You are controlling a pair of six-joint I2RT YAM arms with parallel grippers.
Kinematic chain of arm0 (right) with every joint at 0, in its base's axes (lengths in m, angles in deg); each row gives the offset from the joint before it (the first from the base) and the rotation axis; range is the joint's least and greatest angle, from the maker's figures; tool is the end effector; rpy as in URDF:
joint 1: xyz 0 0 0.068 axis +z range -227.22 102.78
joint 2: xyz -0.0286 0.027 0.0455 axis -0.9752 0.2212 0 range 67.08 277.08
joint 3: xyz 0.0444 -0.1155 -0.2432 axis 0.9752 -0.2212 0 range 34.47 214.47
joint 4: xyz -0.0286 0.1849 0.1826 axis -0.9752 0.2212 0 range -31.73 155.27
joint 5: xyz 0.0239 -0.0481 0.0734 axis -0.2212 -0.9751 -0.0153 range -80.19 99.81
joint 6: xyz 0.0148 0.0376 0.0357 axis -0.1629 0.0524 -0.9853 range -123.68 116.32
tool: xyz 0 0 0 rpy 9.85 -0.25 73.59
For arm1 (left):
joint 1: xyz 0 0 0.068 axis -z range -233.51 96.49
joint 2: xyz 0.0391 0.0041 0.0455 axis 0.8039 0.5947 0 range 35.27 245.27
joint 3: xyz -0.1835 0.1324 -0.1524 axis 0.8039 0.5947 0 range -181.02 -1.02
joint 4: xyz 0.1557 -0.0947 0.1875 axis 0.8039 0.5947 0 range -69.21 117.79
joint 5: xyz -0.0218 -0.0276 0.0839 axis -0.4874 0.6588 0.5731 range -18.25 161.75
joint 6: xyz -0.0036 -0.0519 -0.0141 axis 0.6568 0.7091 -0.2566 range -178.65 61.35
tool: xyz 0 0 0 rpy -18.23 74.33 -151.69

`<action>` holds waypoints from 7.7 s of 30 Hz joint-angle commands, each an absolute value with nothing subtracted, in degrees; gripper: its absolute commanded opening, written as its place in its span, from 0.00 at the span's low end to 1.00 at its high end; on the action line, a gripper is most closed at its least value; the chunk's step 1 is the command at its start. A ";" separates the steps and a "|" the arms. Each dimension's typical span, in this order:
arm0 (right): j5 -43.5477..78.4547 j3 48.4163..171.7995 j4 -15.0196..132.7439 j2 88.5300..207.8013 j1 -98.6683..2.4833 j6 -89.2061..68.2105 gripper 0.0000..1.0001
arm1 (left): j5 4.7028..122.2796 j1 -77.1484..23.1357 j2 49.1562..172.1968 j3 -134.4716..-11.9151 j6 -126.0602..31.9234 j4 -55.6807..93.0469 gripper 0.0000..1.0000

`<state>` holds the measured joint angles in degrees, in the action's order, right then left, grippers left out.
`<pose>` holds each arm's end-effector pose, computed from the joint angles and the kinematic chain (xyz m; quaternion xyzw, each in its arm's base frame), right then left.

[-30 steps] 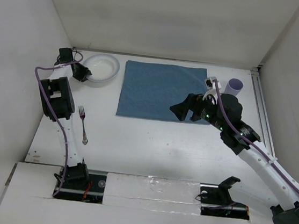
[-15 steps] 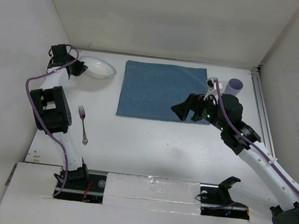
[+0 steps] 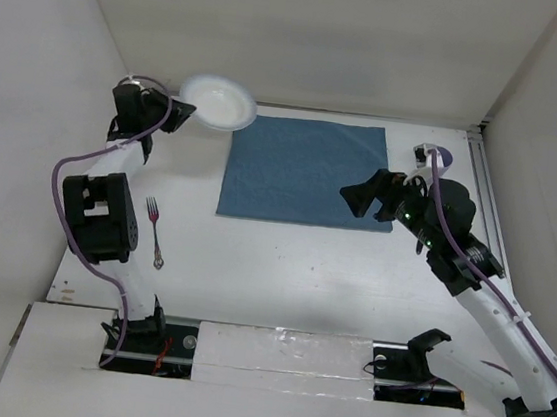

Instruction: Set the dinner table for one person

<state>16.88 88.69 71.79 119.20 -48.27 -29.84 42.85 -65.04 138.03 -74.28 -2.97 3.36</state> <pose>0.1797 0.1042 0.3692 -0.0578 0.7713 0.3346 0.5383 0.4188 0.0679 0.2806 -0.2860 0.7140 -0.4086 0.4913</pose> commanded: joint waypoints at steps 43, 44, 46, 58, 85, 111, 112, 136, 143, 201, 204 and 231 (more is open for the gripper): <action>20.45 87.38 71.10 118.94 -52.35 -30.40 1.00 | 21.57 -41.82 168.33 -79.69 12.72 -47.68 0.00; 20.45 87.38 71.10 118.94 -52.35 -30.40 1.00 | 21.57 -41.82 168.34 -79.69 12.72 -47.68 0.00; 20.45 87.38 71.10 118.94 -52.35 -30.40 1.00 | 21.57 -41.82 168.95 -79.69 12.72 -47.68 0.00; 20.97 86.86 71.10 118.94 -52.87 -30.40 1.00 | 24.37 -41.82 166.25 -77.14 9.48 -41.01 0.43; 2.71 108.62 78.91 141.07 -63.67 -29.71 1.00 | 65.12 -41.29 141.80 -92.22 -18.47 32.34 1.00; -2.07 132.74 84.63 181.43 -89.08 -34.62 0.60 | 72.82 -48.58 103.57 -73.81 -34.30 48.31 1.00; -1.53 132.74 84.63 181.95 -89.08 -34.62 0.60 | 71.50 -48.58 103.56 -72.93 -34.30 47.34 1.00; -12.17 181.25 104.86 209.55 -69.32 -23.11 0.00 | 74.75 -50.34 103.47 -70.55 -32.19 47.51 1.00; -8.56 178.35 101.42 209.56 -68.25 -21.18 0.00 | 73.16 -50.34 104.00 -70.55 -32.72 46.98 1.00; -4.63 107.29 77.96 149.71 -77.97 -36.62 1.00 | 89.70 -50.87 104.62 -74.85 -20.86 56.39 1.00; -1.00 102.87 81.46 149.70 -81.52 -37.17 1.00 | 88.28 -50.87 102.95 -73.80 -20.69 56.90 1.00; 7.70 92.73 87.17 164.81 -86.18 -35.42 0.88 | 84.94 -51.40 104.26 -75.55 -19.71 61.57 1.00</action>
<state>6.00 91.09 84.03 162.50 -86.15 -37.42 85.62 -51.00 106.10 -72.35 -19.58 61.12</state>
